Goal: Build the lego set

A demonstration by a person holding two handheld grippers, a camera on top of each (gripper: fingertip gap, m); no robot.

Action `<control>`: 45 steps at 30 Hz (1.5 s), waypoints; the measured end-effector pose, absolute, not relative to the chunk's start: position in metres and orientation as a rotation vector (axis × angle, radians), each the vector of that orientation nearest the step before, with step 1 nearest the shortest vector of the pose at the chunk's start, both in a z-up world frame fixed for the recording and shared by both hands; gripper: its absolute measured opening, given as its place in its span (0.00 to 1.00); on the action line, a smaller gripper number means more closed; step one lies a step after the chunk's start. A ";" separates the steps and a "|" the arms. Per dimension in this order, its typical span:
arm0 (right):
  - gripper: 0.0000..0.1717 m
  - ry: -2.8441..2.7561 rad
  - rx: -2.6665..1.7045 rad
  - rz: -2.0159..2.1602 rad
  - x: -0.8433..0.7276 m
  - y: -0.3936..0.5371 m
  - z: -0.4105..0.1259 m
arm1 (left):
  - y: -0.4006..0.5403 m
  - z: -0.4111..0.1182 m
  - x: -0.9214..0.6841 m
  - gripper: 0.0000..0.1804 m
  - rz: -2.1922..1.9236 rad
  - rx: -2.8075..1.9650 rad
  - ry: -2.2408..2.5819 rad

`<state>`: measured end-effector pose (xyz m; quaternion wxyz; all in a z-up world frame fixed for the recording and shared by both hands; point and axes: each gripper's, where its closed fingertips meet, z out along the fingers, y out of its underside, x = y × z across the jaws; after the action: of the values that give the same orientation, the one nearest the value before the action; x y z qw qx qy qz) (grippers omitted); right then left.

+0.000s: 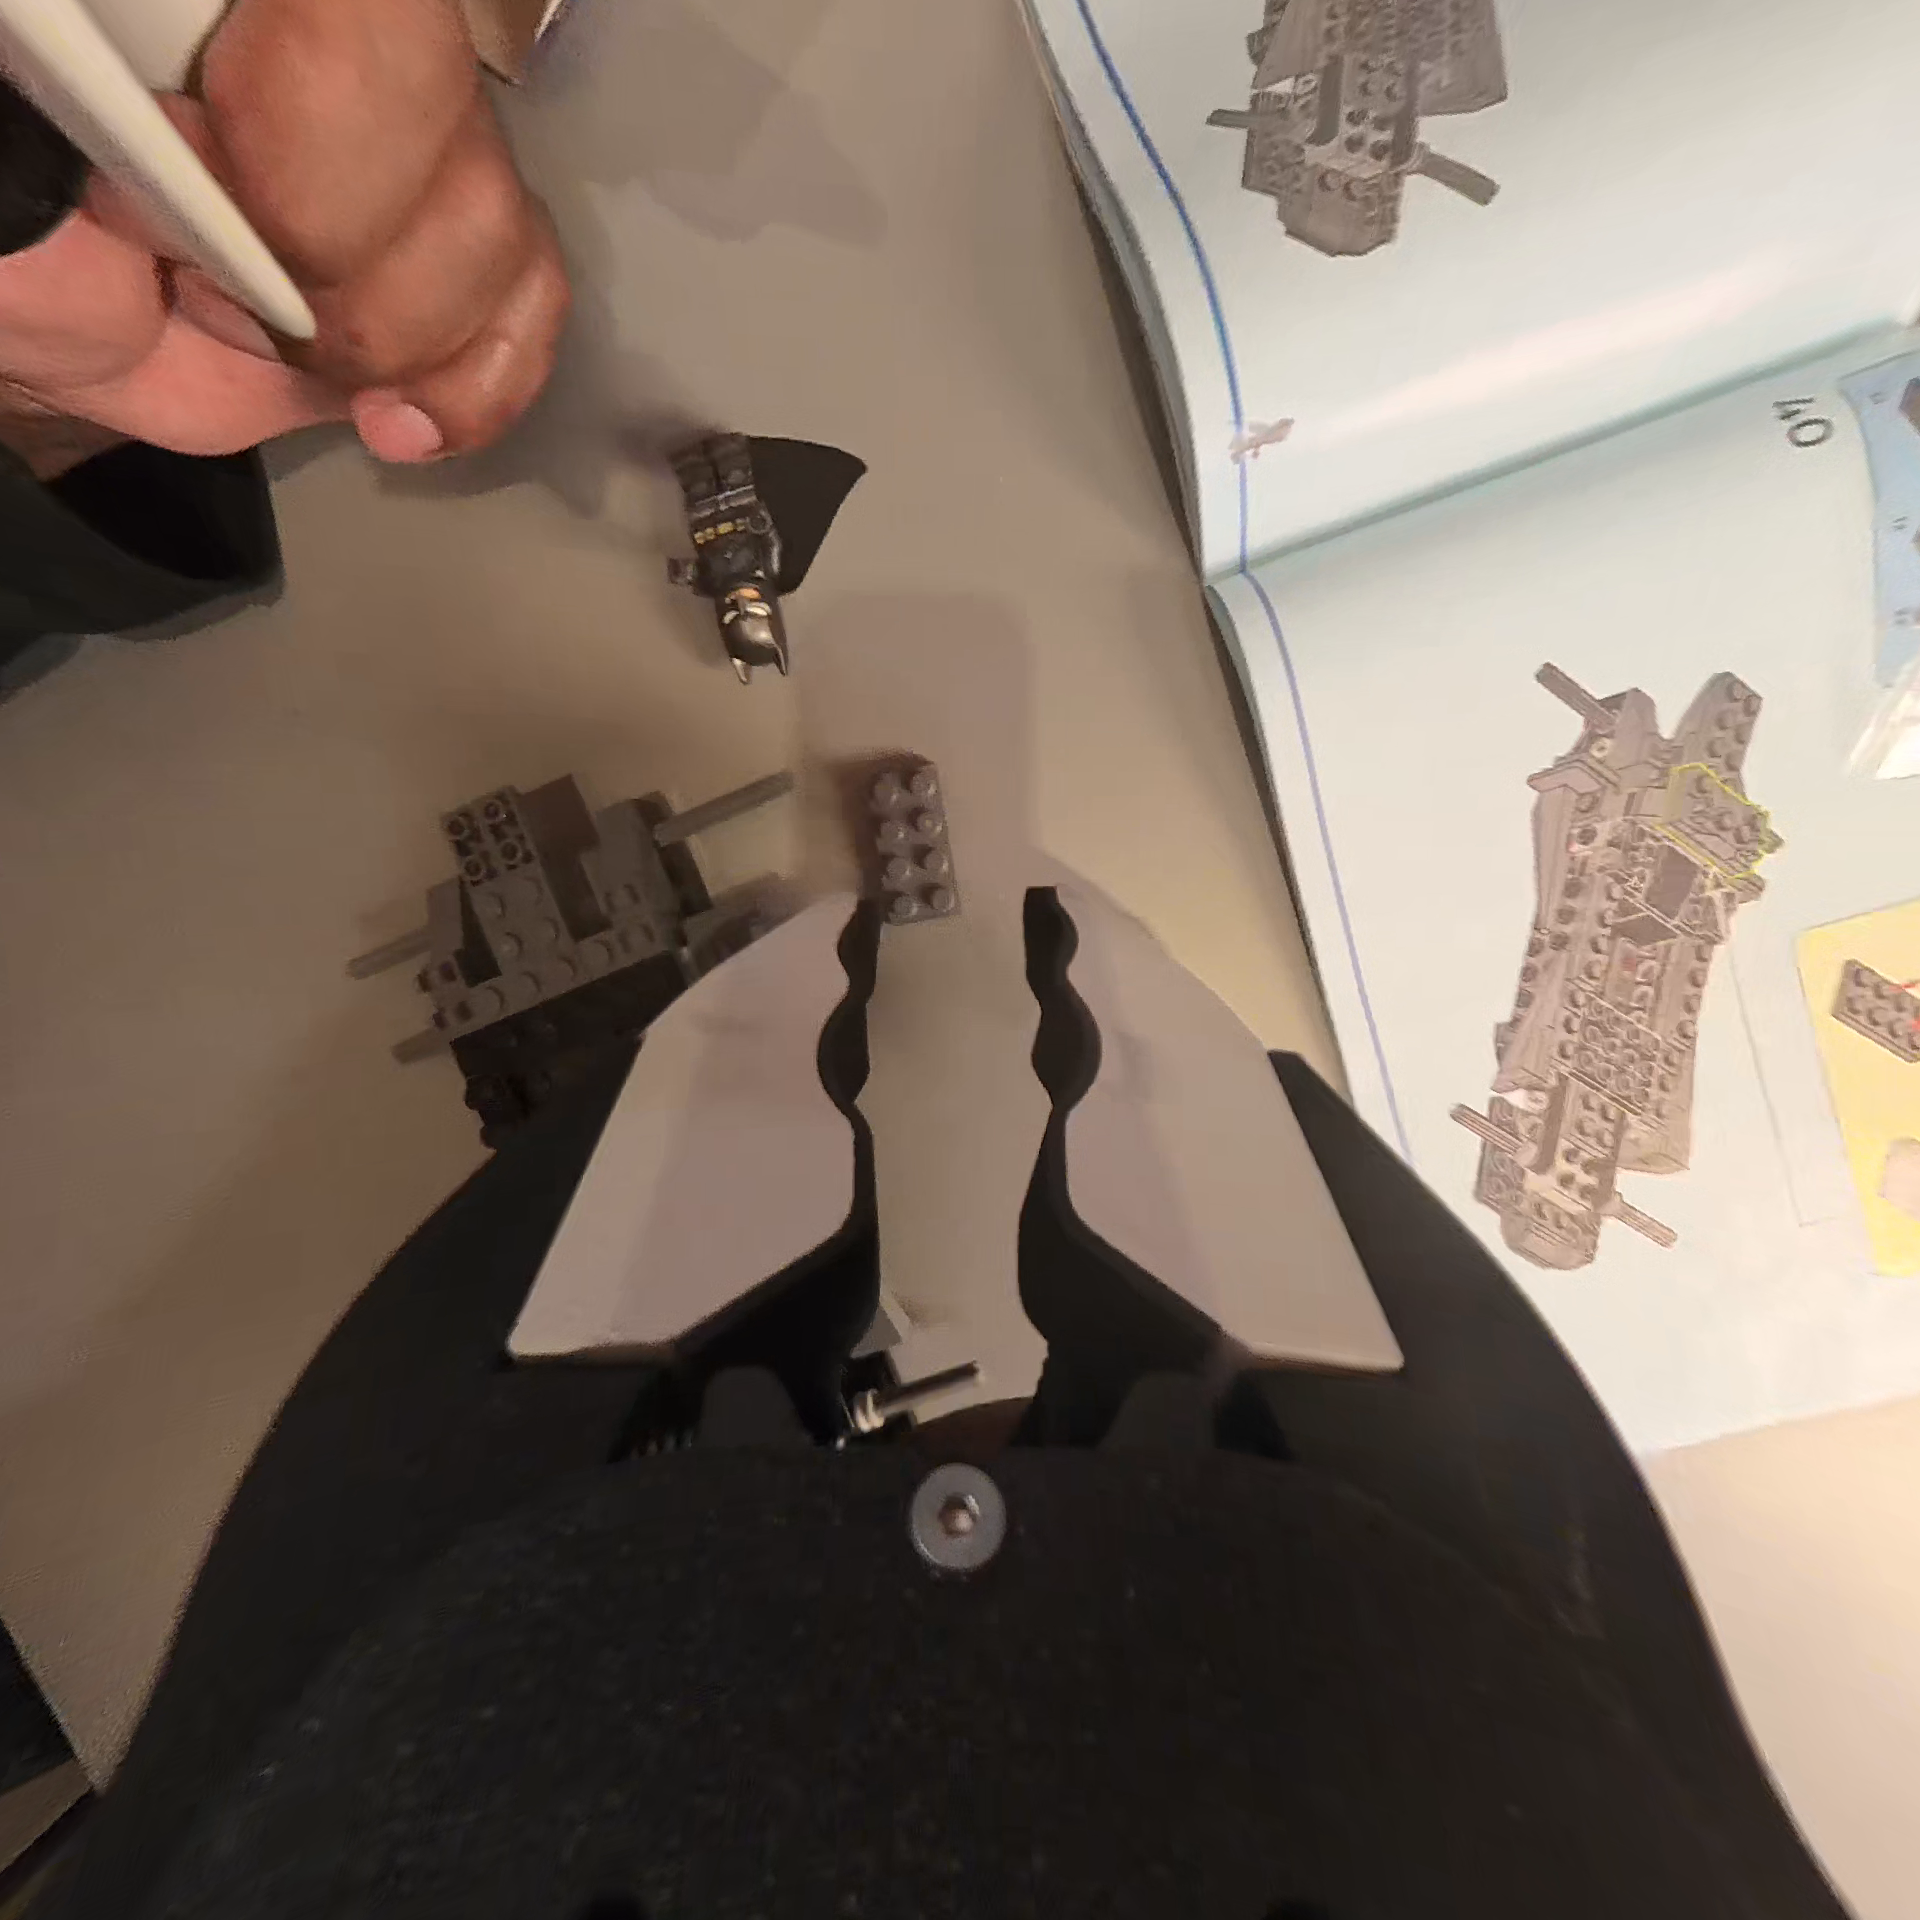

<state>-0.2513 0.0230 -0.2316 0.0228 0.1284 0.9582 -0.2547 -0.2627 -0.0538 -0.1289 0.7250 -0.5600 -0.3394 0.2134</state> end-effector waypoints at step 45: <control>0.16 3.260 0.837 -0.739 -0.340 0.475 -0.133 | -0.060 -0.133 -0.259 0.23 0.678 -1.368 -0.799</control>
<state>-0.3398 0.4749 -0.1330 -0.1513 0.2400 0.9352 -0.2119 -0.2594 -0.0603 -0.1328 0.6510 -0.6026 -0.3520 0.2986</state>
